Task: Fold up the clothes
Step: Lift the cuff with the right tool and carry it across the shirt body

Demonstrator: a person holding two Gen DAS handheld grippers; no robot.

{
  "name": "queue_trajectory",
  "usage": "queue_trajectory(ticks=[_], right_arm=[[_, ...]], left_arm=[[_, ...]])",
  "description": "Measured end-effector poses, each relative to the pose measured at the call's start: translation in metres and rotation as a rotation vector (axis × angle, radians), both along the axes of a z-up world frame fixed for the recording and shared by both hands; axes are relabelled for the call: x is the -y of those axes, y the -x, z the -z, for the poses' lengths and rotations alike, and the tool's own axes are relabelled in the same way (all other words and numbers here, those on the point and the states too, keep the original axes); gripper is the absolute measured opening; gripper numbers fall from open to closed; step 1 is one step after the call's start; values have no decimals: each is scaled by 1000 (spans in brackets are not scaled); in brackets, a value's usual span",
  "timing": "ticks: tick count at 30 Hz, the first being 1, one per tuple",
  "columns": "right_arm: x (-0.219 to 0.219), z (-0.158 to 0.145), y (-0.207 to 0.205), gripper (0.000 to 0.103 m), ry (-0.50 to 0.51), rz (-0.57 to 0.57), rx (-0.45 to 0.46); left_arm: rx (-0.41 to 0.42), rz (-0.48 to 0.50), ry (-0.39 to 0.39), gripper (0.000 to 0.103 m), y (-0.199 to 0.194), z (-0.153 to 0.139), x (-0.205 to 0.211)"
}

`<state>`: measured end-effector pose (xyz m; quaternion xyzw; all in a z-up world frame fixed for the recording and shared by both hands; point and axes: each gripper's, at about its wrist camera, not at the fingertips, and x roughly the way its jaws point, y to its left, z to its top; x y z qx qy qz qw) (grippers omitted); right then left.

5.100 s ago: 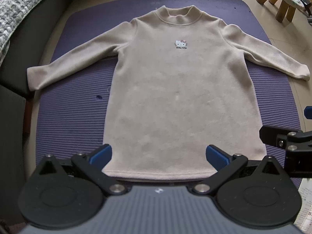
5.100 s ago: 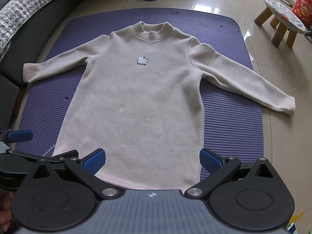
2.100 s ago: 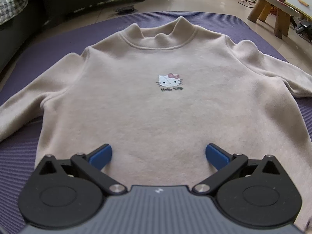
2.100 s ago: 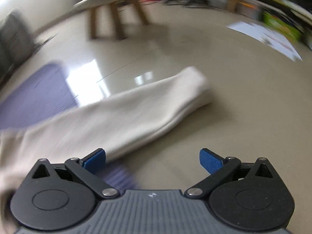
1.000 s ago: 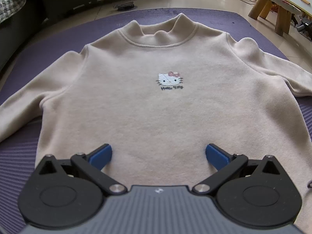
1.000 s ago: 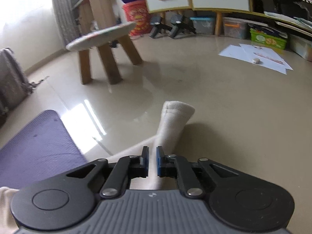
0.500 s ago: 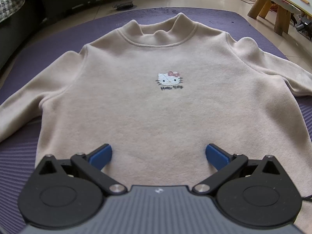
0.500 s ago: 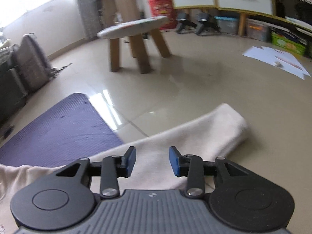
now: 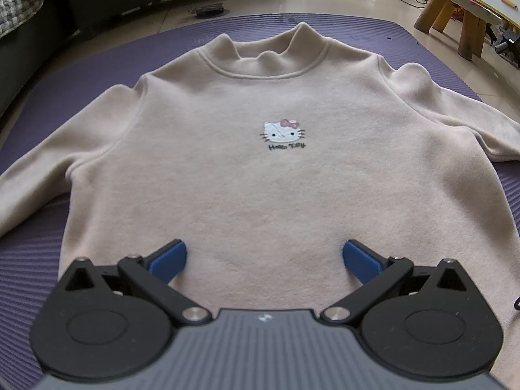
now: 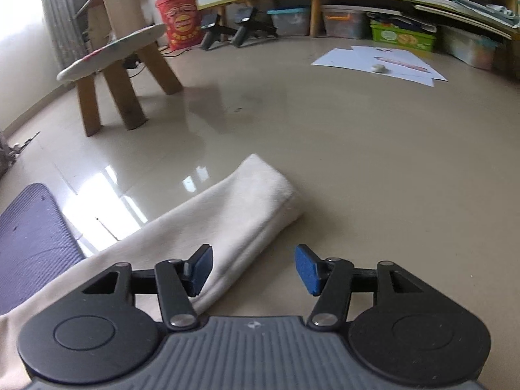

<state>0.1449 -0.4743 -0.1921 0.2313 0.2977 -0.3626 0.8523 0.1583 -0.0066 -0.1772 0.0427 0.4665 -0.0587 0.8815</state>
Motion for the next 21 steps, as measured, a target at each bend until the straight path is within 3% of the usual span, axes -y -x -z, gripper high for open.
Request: queue_trajectory(ticks=[7, 8, 9, 12, 21], right_arm=[[-6, 9, -12, 54, 46, -8, -2], [-7, 10, -13, 45, 54, -15, -2], [-8, 10, -16, 27, 60, -33, -1], [-11, 6, -19, 13, 65, -61, 12], [-45, -33, -20, 7, 163, -206, 126]], left_arm=[[6, 2, 1, 103, 1, 0, 0], [8, 3, 2, 103, 1, 0, 0], [11, 4, 4, 103, 2, 0, -1], [19, 11, 8, 103, 3, 0, -2], [-19, 13, 72, 103, -11, -9, -8]])
